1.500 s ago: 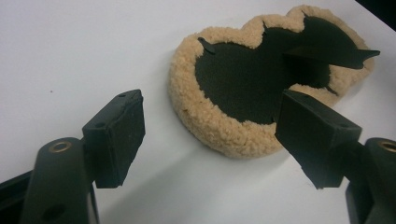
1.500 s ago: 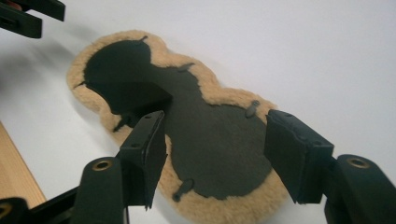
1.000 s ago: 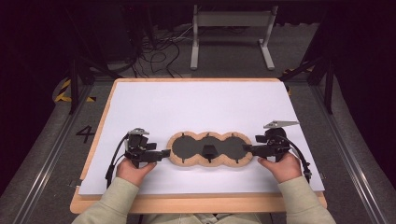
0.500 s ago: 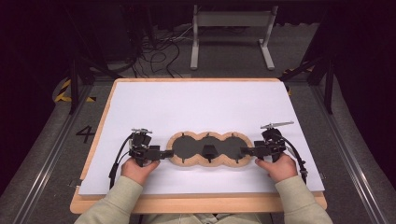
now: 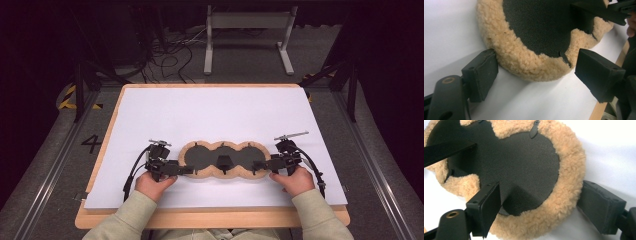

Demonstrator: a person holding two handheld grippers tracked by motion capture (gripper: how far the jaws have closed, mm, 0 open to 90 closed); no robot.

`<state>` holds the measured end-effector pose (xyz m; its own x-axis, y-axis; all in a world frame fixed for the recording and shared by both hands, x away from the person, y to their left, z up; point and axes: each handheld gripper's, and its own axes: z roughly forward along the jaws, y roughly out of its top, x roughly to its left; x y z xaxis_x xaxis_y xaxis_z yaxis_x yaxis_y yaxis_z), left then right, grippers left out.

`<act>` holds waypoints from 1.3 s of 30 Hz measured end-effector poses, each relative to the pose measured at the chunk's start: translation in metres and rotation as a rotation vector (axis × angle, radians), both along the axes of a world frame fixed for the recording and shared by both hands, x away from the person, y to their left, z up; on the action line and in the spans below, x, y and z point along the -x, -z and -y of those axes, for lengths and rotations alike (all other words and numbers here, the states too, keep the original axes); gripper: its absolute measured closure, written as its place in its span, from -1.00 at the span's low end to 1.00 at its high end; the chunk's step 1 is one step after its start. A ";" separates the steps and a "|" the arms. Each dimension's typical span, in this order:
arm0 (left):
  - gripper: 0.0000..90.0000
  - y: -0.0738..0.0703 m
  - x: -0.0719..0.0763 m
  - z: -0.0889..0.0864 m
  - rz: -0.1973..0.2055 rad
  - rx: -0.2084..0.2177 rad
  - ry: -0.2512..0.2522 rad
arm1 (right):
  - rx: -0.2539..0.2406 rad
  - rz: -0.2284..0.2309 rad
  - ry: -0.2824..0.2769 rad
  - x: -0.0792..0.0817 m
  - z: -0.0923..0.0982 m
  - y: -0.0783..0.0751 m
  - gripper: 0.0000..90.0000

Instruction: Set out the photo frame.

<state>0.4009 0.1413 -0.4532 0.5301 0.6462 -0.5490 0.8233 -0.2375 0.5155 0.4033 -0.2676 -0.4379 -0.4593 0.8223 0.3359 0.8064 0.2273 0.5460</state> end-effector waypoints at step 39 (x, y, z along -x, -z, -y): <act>-0.39 -0.008 -0.010 0.019 -0.016 -0.116 -0.145 | -0.019 -0.096 0.113 -0.005 -0.002 -0.005 -0.37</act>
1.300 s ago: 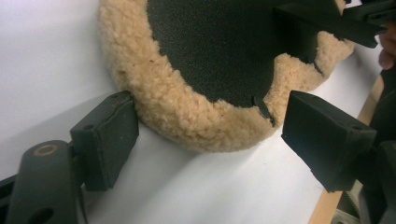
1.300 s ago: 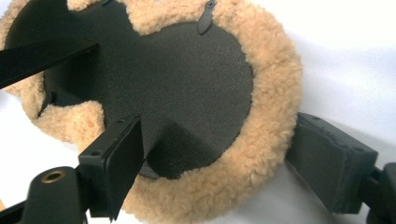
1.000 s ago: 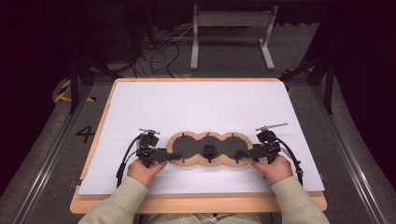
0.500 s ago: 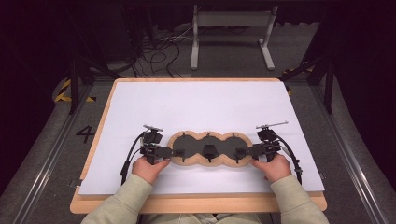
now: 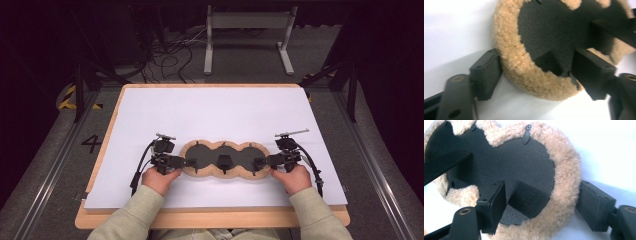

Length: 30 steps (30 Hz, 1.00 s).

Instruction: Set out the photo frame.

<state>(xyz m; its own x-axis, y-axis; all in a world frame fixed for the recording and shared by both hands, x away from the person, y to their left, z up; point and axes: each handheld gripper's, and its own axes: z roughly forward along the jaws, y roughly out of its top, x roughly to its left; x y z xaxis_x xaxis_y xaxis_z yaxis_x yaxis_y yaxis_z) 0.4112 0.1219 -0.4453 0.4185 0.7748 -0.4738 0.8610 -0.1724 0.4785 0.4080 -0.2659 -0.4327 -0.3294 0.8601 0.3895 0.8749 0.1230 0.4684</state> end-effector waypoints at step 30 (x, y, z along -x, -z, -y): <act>0.02 -0.028 0.025 -0.006 0.268 -0.020 -0.047 | 0.077 0.304 -0.014 0.035 -0.004 -0.041 0.09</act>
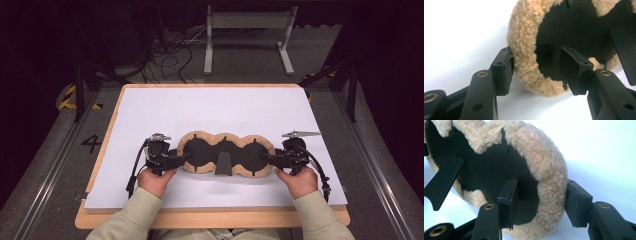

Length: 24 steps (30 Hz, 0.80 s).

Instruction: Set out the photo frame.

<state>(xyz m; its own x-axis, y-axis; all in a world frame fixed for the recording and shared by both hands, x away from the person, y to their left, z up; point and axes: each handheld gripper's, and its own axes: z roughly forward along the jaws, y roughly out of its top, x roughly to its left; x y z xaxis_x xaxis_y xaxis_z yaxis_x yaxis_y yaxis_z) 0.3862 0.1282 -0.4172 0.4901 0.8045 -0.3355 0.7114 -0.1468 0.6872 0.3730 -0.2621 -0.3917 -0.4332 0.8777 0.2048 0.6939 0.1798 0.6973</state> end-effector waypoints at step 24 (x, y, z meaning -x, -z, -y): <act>-0.04 0.002 -0.005 -0.005 0.131 -0.049 -0.003 | 0.383 0.277 -0.113 0.025 -0.031 0.006 0.26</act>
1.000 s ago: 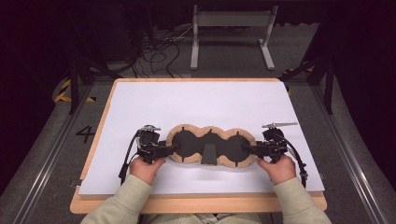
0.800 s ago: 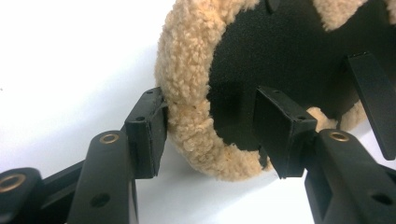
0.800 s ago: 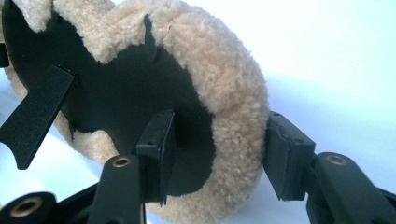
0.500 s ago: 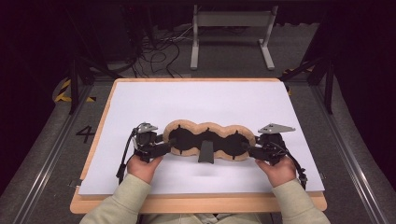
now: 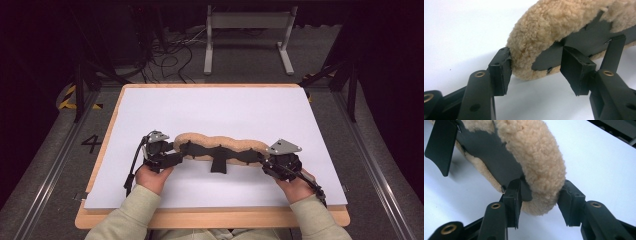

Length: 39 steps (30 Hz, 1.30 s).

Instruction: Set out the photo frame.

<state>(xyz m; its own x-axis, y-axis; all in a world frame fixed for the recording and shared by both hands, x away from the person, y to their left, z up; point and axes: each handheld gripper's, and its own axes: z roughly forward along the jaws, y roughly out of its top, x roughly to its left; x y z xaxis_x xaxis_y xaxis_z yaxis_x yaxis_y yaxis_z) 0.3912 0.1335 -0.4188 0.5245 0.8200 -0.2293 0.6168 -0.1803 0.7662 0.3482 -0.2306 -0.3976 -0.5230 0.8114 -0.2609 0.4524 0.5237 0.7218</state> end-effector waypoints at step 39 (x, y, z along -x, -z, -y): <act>-0.31 0.000 0.024 -0.024 0.007 -0.003 0.120 | -0.139 0.027 -0.062 0.030 0.025 -0.016 0.07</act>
